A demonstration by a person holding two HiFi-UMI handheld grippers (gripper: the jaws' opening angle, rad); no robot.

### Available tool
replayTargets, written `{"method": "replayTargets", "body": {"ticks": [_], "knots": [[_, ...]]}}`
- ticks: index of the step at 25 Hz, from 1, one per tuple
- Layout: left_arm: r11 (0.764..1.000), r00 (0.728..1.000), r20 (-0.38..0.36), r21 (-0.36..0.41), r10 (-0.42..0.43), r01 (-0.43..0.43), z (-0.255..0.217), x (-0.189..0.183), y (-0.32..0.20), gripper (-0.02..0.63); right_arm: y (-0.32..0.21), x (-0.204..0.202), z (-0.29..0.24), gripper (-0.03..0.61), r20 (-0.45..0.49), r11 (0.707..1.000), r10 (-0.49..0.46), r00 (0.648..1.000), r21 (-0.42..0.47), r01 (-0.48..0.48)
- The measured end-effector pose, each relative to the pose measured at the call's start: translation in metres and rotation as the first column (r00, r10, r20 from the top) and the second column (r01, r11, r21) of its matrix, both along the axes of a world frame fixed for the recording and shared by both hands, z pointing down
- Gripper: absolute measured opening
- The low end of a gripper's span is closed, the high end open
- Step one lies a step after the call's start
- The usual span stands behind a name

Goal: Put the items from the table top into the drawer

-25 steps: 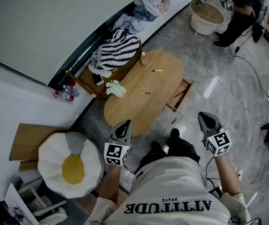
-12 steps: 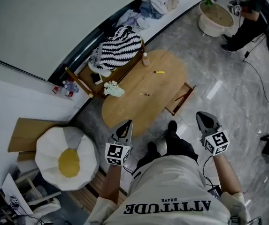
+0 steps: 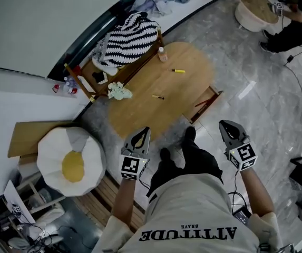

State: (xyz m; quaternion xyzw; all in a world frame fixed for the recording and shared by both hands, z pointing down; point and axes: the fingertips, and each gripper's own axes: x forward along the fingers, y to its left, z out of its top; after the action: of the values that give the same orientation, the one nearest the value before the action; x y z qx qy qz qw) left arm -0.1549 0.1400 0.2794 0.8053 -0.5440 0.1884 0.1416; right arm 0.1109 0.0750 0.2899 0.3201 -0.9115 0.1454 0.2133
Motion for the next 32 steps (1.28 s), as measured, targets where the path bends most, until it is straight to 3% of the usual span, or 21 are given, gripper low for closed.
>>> {"method": "replayTargets", "body": {"ticks": [15, 25, 32], "knots": [[0.977, 0.97, 0.167, -0.15, 0.174, -0.149, 0.11, 0.037, -0.085, 0.021, -0.063, 0.023, 0.094, 0.021, -0.004, 0.99, -0.054, 0.999, -0.134, 0.053], [0.958, 0.961, 0.179, -0.234, 0.212, -0.167, 0.192, 0.035, -0.126, 0.021, -0.086, 0.005, 0.16, 0.021, -0.004, 0.979, -0.029, 1.0, -0.2, 0.028], [0.923, 0.95, 0.155, -0.324, 0.271, -0.21, 0.269, 0.019, -0.141, 0.021, -0.094, -0.015, 0.208, 0.021, -0.023, 0.961, -0.056, 0.998, -0.272, 0.048]]}}
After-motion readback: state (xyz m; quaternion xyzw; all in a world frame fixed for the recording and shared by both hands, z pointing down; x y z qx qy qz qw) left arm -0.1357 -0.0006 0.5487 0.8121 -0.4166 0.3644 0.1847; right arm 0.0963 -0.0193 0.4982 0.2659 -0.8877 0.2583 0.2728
